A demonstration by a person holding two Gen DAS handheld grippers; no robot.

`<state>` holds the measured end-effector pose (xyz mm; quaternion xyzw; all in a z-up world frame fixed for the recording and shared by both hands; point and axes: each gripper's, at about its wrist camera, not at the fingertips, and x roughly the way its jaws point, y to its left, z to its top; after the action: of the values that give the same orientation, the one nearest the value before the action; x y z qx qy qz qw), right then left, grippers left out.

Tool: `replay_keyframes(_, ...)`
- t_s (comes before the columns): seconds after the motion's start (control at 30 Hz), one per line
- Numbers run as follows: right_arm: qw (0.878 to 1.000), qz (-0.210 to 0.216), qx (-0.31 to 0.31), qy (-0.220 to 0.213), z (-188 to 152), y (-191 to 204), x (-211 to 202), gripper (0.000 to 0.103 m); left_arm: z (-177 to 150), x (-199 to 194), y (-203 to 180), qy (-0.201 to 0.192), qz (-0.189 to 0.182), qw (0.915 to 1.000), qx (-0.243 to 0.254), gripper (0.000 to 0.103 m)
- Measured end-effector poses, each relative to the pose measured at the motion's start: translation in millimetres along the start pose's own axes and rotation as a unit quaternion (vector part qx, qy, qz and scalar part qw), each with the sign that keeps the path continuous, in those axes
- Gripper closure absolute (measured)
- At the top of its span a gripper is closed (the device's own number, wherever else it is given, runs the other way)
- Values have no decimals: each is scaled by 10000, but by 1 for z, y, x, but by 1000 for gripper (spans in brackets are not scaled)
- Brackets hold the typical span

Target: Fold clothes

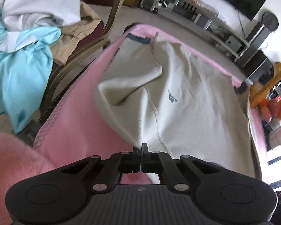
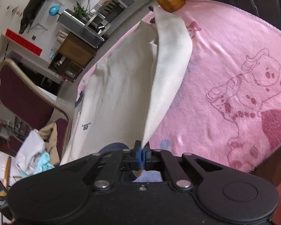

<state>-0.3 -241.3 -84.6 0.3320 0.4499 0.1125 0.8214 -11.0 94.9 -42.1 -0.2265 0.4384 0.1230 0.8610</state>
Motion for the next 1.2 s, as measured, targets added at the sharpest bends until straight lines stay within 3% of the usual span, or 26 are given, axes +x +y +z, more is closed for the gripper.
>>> replay_keyframes(0.1, 9991, -288, -228, 230, -8, -1, 7, 101, -5, 18, -6, 213, 366, 9988, 253, 101)
replay_keyframes(0.2, 9950, -628, -361, 689, -12, -4, 23, 88, -8, 25, -9, 533, 768, 9940, 568, 95)
replay_keyframes(0.23, 9930, -724, -354, 865, -13, -7, 25, 77, -10, 24, -8, 621, 884, 9920, 648, 92)
replay_keyframes(0.3, 9919, -833, -450, 843, -10, -6, 17, 75, -12, 13, -10, 649, 1000, 9891, 861, 89)
replay_keyframes(0.37, 9922, -874, -541, 702, -4, -3, 4, 74, -15, -3, -15, 548, 849, 9892, 1062, 89)
replay_keyframes(0.5, 9968, -428, -613, 295, 21, 12, -20, 75, -10, -23, -35, 225, 266, 9892, 1423, 89)
replay_keyframes(0.6, 9933, -316, -1108, -15, 38, 32, -14, 84, -5, -5, -61, -13, -96, 9829, 1838, 84)
replay_keyframes(0.8, 9831, -1091, -1439, 307, 40, 21, 49, 86, -34, 61, -83, 682, -37, 9661, 2488, 84)
replay_keyframes(0.87, 9770, -1348, -1544, 594, 28, 10, 53, 87, -46, 58, -80, 710, -9, 9608, 2680, 84)
replay_keyframes(1.0, 9679, -1480, -1780, 975, 13, 9, 39, 88, -54, 39, -81, 1294, -193, 9431, 3058, 84)
replay_keyframes(1.1, 9717, -1278, -1784, 874, 20, 21, 21, 87, -45, 25, -83, 1003, -133, 9418, 3205, 84)
replay_keyframes(1.2, 9788, -867, -1793, 480, 43, 49, 3, 85, -11, 8, -89, 291, -18, 9531, 3014, 84)
